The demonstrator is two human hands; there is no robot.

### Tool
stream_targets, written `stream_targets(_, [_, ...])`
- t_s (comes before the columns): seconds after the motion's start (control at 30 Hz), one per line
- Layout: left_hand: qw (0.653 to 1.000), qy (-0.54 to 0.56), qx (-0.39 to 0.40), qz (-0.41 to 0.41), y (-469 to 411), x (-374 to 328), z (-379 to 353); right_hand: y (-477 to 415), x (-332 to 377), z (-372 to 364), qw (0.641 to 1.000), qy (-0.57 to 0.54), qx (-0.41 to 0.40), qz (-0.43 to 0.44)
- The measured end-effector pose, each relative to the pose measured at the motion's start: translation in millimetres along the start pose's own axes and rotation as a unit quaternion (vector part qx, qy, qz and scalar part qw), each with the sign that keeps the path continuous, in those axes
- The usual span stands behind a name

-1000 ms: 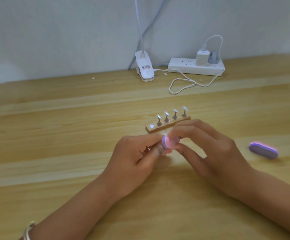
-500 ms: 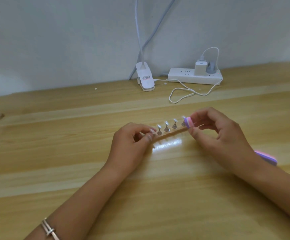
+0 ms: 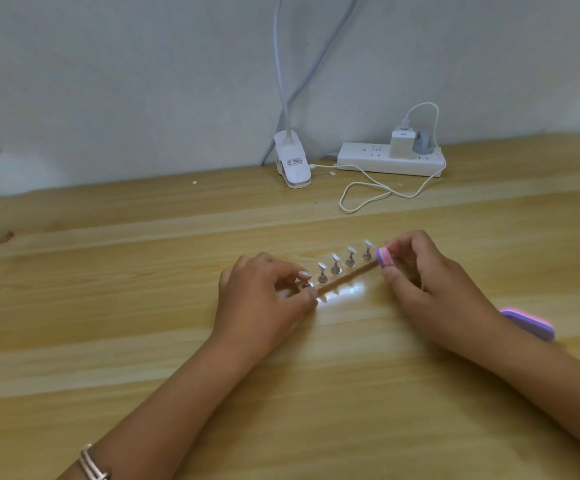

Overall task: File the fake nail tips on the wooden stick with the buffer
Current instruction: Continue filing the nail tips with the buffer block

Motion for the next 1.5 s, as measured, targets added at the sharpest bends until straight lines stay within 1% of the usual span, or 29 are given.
stream_targets(0.03, [1.0, -0.005, 0.007, 0.002, 1.8, 0.2, 2.4, 0.8, -0.4, -1.9, 1.0, 0.008, 0.014, 0.0])
stream_targets(0.13, [0.999, -0.005, 0.036, 0.016, 8.1, 5.0, 11.1, 5.4, 5.5, 0.9, 0.999, 0.028, 0.021, 0.014])
stream_targets(0.2, [0.998, 0.018, 0.05, 0.03, 14.0, 9.3, 17.3, 10.8, 9.3, 0.9, 0.999, 0.022, 0.035, 0.019])
stream_targets(0.3, [0.996, 0.059, 0.047, 0.044, 19.1, 8.1, 23.5, 18.0, 15.6, -1.3, 0.998, 0.002, 0.056, 0.021])
stream_targets(0.43, [0.995, 0.093, 0.031, 0.024, 17.8, -3.7, 20.1, 21.1, 24.4, -3.1, 0.998, 0.008, 0.045, 0.043])
stream_targets(0.5, [0.996, 0.08, 0.028, 0.002, 16.4, -8.2, 18.1, 21.4, 26.1, -3.0, 0.998, 0.006, 0.037, 0.047])
stream_targets(0.57, [0.998, 0.021, 0.027, -0.048, 17.0, -14.1, 17.0, 21.6, 24.0, -4.4, 0.998, 0.002, 0.044, 0.038])
stream_targets(0.6, [0.995, -0.02, 0.02, -0.092, 18.9, -20.8, 17.9, 22.1, 22.6, -4.9, 0.998, 0.0, 0.049, 0.033])
stream_targets(0.67, [0.975, -0.092, -0.014, -0.201, 28.7, -40.2, 22.4, 22.7, 20.3, -2.9, 0.999, 0.003, 0.043, 0.029])
stream_targets(0.7, [0.961, -0.111, -0.037, -0.25, 36.1, -49.5, 25.4, 22.9, 20.3, 0.9, 0.999, 0.009, 0.027, 0.03])
stream_targets(0.73, [0.949, -0.114, -0.058, -0.287, 43.2, -56.6, 28.7, 23.3, 21.5, 6.1, 0.999, 0.015, 0.004, 0.034])
stream_targets(0.8, [0.941, -0.089, -0.084, -0.315, 52.7, -65.2, 34.7, 24.1, 24.4, 16.3, 0.998, 0.018, -0.039, 0.042])
stream_targets(0.87, [0.946, -0.05, -0.082, -0.308, 56.4, -68.4, 35.7, 25.3, 28.1, 22.1, 0.997, 0.008, -0.06, 0.049])
stream_targets(0.97, [0.967, 0.034, -0.025, -0.251, 54.8, -63.1, 26.4, 30.5, 36.2, 25.8, 0.994, -0.005, -0.082, 0.077])
stream_targets(1.03, [0.975, 0.083, 0.014, -0.206, 53.2, -56.2, 19.1, 36.3, 45.5, 27.3, 0.989, -0.016, -0.09, 0.116])
stream_targets(1.07, [0.976, 0.089, 0.025, -0.197, 53.0, -54.4, 16.0, 39.8, 51.9, 26.9, 0.985, -0.017, -0.089, 0.147])
stream_targets(1.17, [0.977, 0.053, 0.038, -0.204, 52.5, -54.3, 10.4, 54.5, 75.5, 20.4, 0.956, 0.023, -0.076, 0.283])
stream_targets(1.23, [0.976, 0.026, 0.044, -0.21, 52.7, -54.7, 8.4, 62.6, 84.6, 13.0, 0.931, 0.072, -0.071, 0.351])
stream_targets(1.3, [0.976, 0.019, 0.048, -0.21, 53.8, -55.0, 7.4, 62.4, 84.7, 10.0, 0.924, 0.091, -0.069, 0.365])
stream_targets(1.4, [0.975, 0.022, 0.046, -0.215, 56.7, -57.6, 7.8, 58.3, 81.3, 15.3, 0.927, 0.082, -0.09, 0.354])
stream_targets(1.5, [0.972, 0.009, 0.045, -0.232, 59.3, -62.0, 8.5, 61.7, 83.6, 18.4, 0.92, 0.078, -0.106, 0.37])
Point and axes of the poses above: each hand's wrist, its own y-axis away from the middle knuckle, its own z-axis out of the back of the hand, x = y × z, the point moved 9 cm from there along -y, towards the middle knuckle, and after that the axes turned 11 degrees about y, right-handed, at the moved point
